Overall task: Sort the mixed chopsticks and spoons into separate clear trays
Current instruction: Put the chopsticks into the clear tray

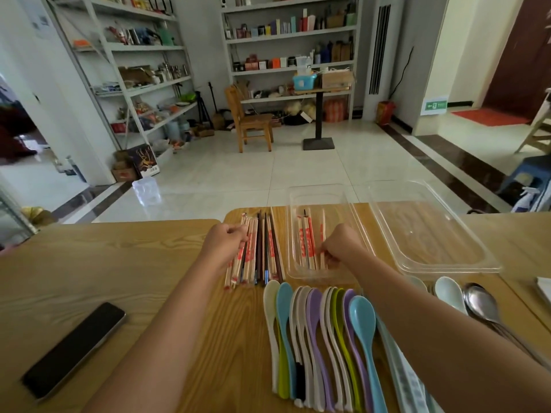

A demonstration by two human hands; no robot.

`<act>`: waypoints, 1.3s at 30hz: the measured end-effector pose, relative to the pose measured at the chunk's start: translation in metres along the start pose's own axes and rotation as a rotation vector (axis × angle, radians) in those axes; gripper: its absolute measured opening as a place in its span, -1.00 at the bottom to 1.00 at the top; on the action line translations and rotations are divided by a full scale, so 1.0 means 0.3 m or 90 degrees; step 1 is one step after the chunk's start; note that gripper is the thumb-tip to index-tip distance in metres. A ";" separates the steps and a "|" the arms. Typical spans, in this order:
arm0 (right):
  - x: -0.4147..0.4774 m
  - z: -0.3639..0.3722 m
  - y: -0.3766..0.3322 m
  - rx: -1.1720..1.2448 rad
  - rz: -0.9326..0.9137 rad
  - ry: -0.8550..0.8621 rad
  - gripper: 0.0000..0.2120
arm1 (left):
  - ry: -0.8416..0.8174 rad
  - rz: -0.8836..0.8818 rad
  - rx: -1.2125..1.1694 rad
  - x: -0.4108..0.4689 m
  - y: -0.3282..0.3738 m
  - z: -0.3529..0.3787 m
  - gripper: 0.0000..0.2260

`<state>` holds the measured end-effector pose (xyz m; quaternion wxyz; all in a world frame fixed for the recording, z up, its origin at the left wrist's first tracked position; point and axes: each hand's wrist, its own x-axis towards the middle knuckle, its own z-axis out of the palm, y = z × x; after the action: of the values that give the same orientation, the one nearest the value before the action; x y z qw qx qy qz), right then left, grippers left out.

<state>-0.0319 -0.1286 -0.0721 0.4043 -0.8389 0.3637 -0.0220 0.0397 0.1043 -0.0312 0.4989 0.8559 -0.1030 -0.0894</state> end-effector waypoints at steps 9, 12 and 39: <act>-0.011 -0.005 -0.039 -0.016 0.052 -0.081 -0.83 | 0.039 -0.019 0.075 0.041 -0.080 -0.013 -0.81; -0.003 -0.024 -0.033 -0.078 0.028 -0.038 -0.81 | 0.044 -0.036 0.175 0.049 -0.101 -0.018 -0.80; -0.085 -0.010 -0.129 0.045 -0.186 0.043 -0.88 | -0.043 -0.164 0.304 0.038 -0.145 -0.003 -0.66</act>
<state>-0.0287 -0.0988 -0.0367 0.4134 -0.8671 0.2501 -0.1215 0.0547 0.1228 -0.0693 0.2635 0.9520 -0.0279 -0.1536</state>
